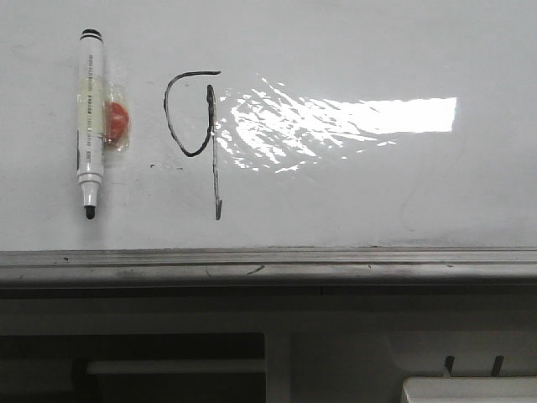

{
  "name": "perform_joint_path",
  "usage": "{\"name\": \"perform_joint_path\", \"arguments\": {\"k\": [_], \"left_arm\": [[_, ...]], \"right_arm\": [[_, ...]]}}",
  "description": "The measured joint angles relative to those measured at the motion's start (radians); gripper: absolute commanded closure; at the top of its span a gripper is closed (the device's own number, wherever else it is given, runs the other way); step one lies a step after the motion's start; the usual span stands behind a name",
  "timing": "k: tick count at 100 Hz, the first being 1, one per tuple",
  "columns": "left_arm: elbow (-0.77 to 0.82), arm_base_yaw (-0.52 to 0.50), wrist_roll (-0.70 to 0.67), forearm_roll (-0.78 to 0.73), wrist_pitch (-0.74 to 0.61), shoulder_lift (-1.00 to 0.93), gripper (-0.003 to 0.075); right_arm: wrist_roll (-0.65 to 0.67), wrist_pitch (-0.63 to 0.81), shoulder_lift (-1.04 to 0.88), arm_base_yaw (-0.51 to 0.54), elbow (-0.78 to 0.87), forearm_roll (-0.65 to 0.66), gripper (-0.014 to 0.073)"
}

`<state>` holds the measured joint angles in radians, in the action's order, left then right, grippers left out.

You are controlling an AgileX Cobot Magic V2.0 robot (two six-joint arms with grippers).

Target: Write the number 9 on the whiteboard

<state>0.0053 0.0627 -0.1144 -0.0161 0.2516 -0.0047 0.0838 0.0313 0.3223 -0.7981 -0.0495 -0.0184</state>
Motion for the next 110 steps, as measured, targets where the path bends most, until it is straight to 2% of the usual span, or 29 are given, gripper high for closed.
{"name": "perform_joint_path", "arguments": {"k": [11, 110], "left_arm": [[0.000, -0.001, 0.022, 0.001, 0.080, 0.000, 0.0740], [0.000, -0.002, 0.044, 0.004, 0.082, 0.000, 0.0740]], "right_arm": [[0.000, 0.000, 0.000, 0.000, 0.000, 0.000, 0.0664], [0.000, 0.009, 0.000, 0.000, 0.021, 0.000, 0.0664]]}}
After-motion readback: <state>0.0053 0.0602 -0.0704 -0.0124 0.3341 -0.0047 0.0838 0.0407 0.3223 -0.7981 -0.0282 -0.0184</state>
